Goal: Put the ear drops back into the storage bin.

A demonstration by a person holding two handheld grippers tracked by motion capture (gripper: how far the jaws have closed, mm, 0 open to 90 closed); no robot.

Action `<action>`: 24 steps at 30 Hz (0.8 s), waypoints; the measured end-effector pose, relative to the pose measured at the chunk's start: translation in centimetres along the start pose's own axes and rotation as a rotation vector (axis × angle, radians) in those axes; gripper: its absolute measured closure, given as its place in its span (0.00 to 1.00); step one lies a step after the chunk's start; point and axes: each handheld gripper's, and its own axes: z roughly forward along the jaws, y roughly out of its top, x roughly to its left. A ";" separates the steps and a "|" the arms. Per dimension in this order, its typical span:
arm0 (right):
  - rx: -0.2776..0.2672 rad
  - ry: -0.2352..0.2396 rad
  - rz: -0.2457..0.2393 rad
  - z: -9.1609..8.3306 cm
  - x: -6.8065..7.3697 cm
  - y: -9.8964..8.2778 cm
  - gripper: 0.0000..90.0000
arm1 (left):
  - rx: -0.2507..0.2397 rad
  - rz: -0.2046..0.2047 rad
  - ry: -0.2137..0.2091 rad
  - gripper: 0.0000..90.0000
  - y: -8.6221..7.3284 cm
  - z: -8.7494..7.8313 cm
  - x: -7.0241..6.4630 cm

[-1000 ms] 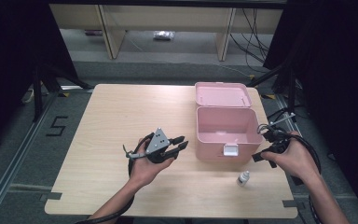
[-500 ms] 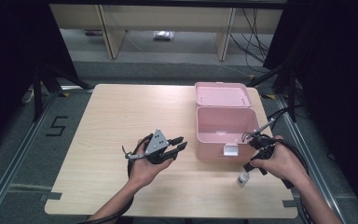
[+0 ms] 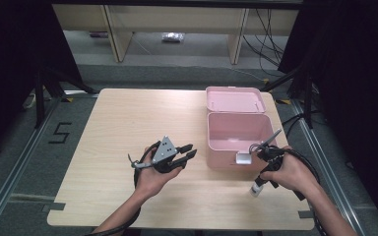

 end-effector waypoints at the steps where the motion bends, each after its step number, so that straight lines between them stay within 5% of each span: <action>1: 0.000 -0.002 -0.007 0.1 0.0 0.0 0.77 | 0.000 0.001 0.000 0.81 0.0 0.0 0.0; 11: 0.013 -0.001 -0.008 0.8 0.3 0.2 0.75 | 0.003 0.002 -0.003 0.81 0.0 0.0 -0.1; 12: 0.001 -0.016 -0.055 0.8 0.1 0.3 0.75 | 0.003 0.002 -0.004 0.81 0.0 0.0 -0.1; 15: 0.017 -0.020 -0.030 0.9 0.2 0.2 0.73 | 0.001 -0.001 -0.004 0.81 0.0 0.0 -0.1; 17: -0.001 -0.023 -0.076 1.2 0.0 0.3 0.72 | 0.001 0.000 -0.003 0.81 0.0 0.0 -0.1; 18: -0.017 -0.024 -0.149 1.4 -0.4 0.4 0.71 | 0.002 0.000 -0.003 0.81 0.0 0.0 -0.1; 19: 0.025 -0.017 -0.036 1.2 0.4 0.3 0.71 | 0.002 0.002 -0.004 0.81 0.0 0.0 -0.1; 23: 0.035 -0.020 -0.045 1.5 0.5 0.3 0.69 | 0.004 -0.001 -0.004 0.81 -0.2 0.0 -0.1; 24: 0.028 -0.026 -0.089 1.7 0.2 0.4 0.69 | 0.006 0.000 -0.004 0.81 -0.2 0.0 -0.1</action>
